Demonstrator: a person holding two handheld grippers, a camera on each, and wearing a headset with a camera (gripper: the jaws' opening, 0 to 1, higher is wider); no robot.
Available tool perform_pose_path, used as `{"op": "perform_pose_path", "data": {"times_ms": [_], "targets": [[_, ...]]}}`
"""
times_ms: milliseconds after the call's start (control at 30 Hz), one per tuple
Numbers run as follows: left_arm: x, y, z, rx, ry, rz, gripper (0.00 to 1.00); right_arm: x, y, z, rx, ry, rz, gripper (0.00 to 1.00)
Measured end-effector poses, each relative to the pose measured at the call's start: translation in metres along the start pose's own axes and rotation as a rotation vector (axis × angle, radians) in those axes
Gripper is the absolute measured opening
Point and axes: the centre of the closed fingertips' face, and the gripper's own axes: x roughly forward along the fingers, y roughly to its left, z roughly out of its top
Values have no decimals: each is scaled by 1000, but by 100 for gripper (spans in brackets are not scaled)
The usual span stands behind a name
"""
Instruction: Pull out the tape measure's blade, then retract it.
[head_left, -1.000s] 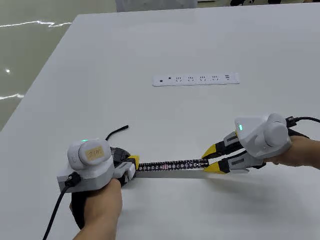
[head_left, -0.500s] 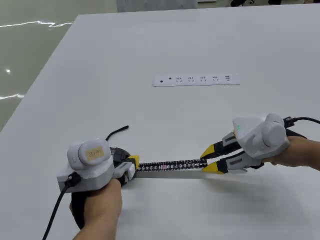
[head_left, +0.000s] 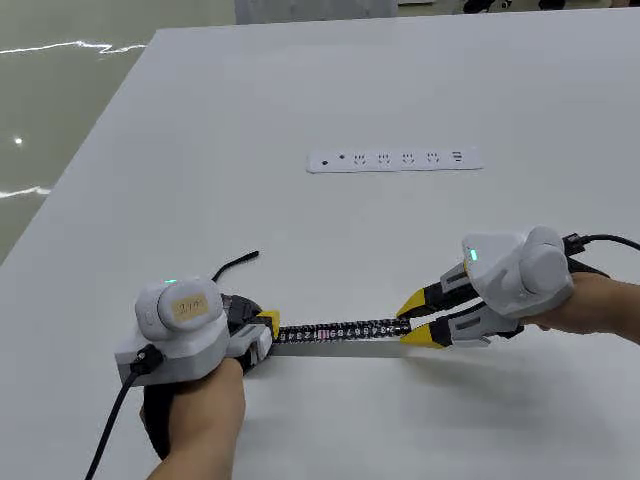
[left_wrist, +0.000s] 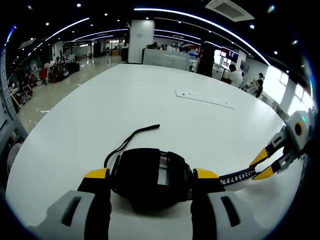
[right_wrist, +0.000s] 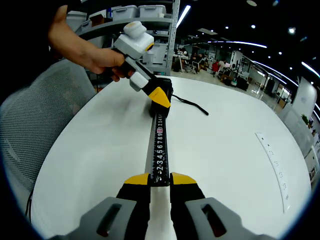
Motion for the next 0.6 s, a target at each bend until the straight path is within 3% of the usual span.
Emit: {"op": "perform_pose_path", "data": {"times_ms": [600], "targets": [[0,1,0,-7,0,1,60,5,0,3,1,-5,-2,13]]}}
